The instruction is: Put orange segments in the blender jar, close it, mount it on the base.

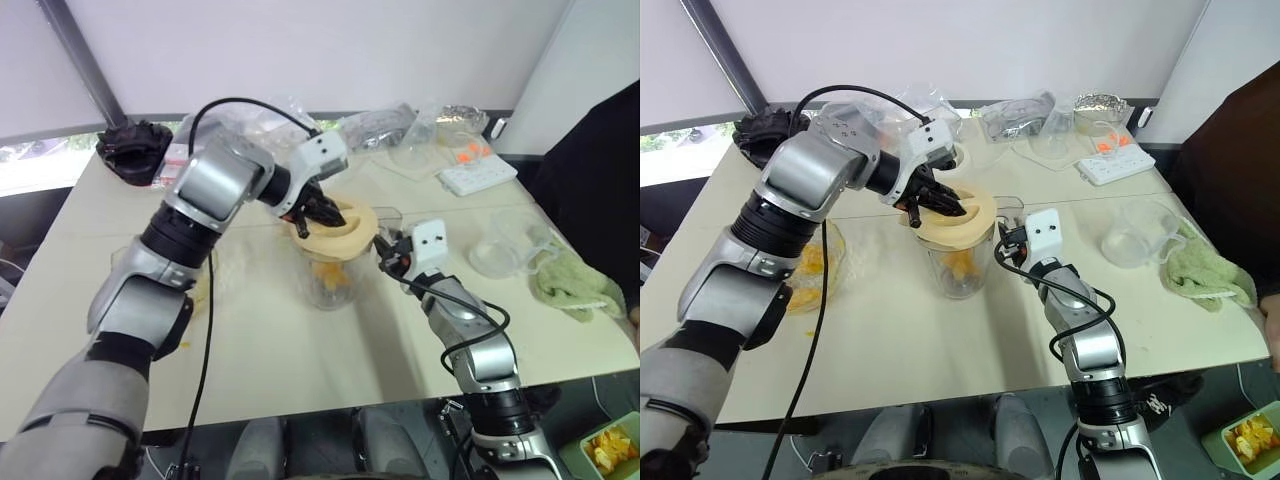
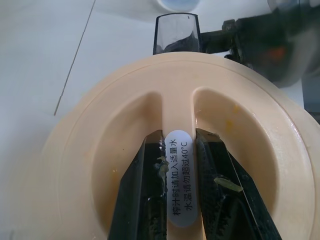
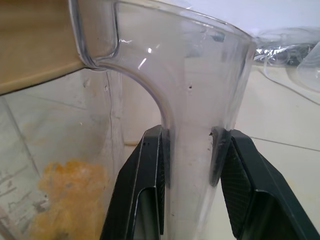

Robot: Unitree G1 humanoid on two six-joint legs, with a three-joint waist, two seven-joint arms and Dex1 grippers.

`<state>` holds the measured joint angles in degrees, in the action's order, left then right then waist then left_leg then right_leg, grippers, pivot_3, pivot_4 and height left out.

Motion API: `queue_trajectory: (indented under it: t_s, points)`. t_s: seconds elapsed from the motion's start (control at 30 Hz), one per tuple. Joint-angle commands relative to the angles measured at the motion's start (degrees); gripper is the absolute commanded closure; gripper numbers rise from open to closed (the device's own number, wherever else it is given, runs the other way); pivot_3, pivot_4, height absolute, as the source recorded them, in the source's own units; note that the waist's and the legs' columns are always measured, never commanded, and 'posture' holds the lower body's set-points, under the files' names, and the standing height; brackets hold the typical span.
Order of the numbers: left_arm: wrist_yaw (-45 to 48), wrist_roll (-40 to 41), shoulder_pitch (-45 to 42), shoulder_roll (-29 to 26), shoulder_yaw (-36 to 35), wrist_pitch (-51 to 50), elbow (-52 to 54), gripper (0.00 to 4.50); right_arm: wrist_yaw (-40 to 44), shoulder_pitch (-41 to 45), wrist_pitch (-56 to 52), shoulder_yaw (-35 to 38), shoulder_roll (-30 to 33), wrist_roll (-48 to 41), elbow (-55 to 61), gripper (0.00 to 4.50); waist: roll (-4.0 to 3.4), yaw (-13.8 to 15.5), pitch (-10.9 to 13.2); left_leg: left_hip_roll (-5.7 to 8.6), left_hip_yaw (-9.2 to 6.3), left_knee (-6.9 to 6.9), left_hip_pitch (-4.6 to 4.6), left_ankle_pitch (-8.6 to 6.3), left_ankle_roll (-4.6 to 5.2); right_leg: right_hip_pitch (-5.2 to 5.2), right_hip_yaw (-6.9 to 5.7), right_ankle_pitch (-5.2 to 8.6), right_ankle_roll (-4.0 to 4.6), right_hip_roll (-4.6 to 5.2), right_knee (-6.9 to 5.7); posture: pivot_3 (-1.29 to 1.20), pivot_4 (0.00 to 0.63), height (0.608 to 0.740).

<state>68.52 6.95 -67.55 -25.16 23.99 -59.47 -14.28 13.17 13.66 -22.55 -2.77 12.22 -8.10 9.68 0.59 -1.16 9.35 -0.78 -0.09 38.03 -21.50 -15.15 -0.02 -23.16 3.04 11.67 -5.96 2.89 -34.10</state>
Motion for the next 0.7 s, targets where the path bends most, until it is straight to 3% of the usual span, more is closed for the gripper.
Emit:
queue_trajectory:
  t_s: [0.03,0.27,0.3,0.43,0.5,0.7]
  points:
    - [-10.73,-6.84,3.13,-2.03,2.72,-4.32,-8.49,4.26,1.13,0.83,4.35,0.36,0.88,0.91,3.44,3.56,0.00,0.02,0.00,0.02,0.00,-0.01,-0.02,0.00,0.00,-0.01,0.00,0.00,0.00,0.01,0.00,0.00,0.150,0.740]
    - [-11.74,-6.75,2.93,-1.90,-0.20,0.18,-9.98,4.26,1.40,1.26,4.92,-0.02,0.86,1.03,2.60,3.56,-0.01,0.19,0.00,0.02,-0.08,-0.09,-0.05,0.00,0.01,-0.07,-0.03,0.01,-0.02,0.00,-0.01,0.00,0.150,0.740]
    - [-11.43,-6.59,3.03,-2.03,-0.55,0.91,-9.60,3.21,1.47,1.30,4.99,-0.03,0.86,1.04,2.48,3.56,-0.02,0.09,0.01,0.02,-0.09,-0.09,-0.06,0.00,0.01,-0.07,-0.03,0.02,-0.02,0.01,0.02,0.00,0.150,0.740]
    - [-13.05,-5.00,3.21,-1.80,-3.31,7.86,-9.07,1.31,1.65,1.22,5.40,-0.11,0.96,0.99,2.07,3.56,-0.04,0.18,0.02,0.02,-0.10,-0.13,-0.11,-0.01,0.00,-0.13,-0.05,0.03,-0.04,0.07,0.03,0.00,0.150,0.740]
    - [-12.74,-2.63,2.14,-1.07,-6.26,9.40,-9.69,0.08,1.76,1.03,5.58,-0.17,1.01,0.99,1.87,3.56,-0.05,0.25,0.02,0.06,-0.10,-0.18,-0.40,0.00,0.00,-0.15,-0.08,0.03,-0.05,0.11,0.03,0.00,0.150,0.740]
    - [-11.43,3.59,-0.11,0.11,-13.53,10.04,-9.93,0.02,1.79,0.20,6.01,-0.39,0.91,0.86,1.47,3.56,-0.03,0.34,0.04,0.28,-0.02,-0.12,-1.40,0.02,0.04,-1.09,-0.08,-0.09,0.07,-0.03,-0.14,0.00,0.150,0.740]
